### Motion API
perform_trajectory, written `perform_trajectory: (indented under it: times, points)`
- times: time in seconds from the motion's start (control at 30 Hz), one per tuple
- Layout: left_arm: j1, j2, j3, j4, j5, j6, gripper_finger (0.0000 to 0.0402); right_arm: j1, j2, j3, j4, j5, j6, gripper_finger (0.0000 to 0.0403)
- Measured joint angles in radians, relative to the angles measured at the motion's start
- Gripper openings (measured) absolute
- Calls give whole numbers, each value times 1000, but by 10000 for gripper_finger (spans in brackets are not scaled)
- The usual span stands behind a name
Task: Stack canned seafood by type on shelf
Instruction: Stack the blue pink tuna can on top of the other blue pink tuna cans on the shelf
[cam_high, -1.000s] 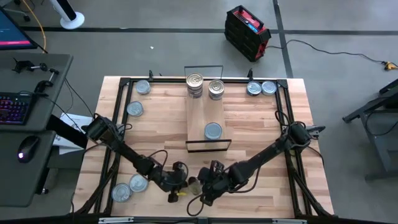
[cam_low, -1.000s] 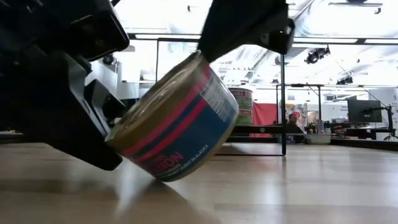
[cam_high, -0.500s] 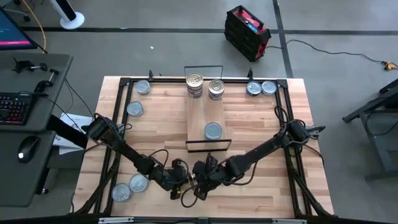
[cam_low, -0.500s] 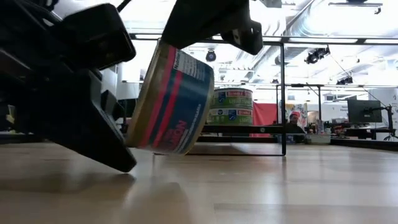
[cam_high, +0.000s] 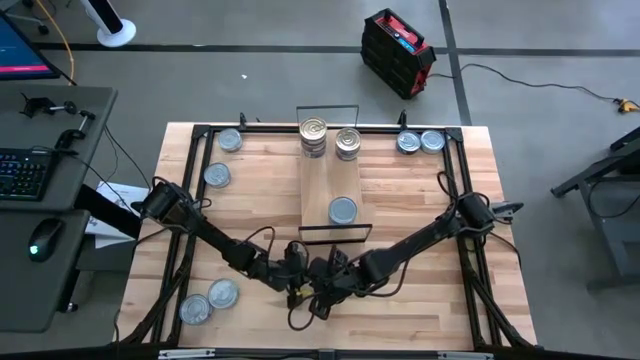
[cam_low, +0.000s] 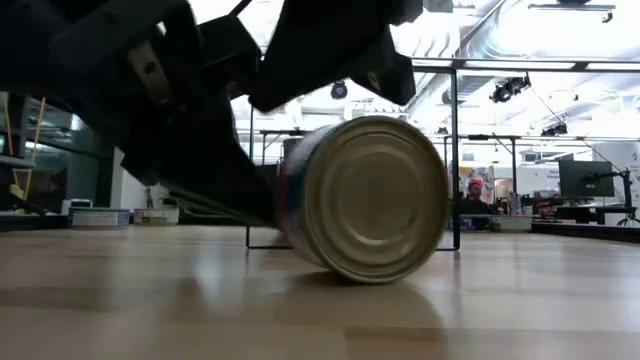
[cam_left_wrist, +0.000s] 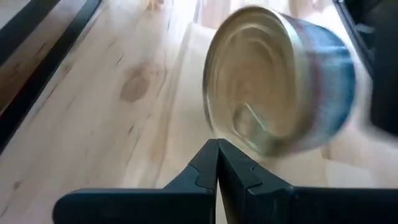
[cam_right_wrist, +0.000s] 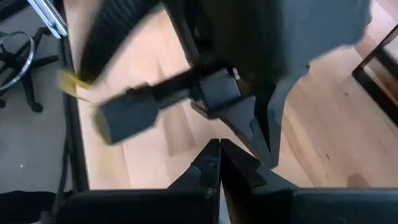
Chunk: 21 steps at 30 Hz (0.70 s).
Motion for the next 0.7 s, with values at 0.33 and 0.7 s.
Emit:
perform_trajectory:
  times: [0.33, 0.7]
  points:
    - [-8, 0, -2, -94, 33, -12, 0, -13, -79, 23, -97, 73, -109, 0]
    - [-112, -215, -2, -309, 141, -64, 0, 0, -142, 97, -379, -234, -242, 78]
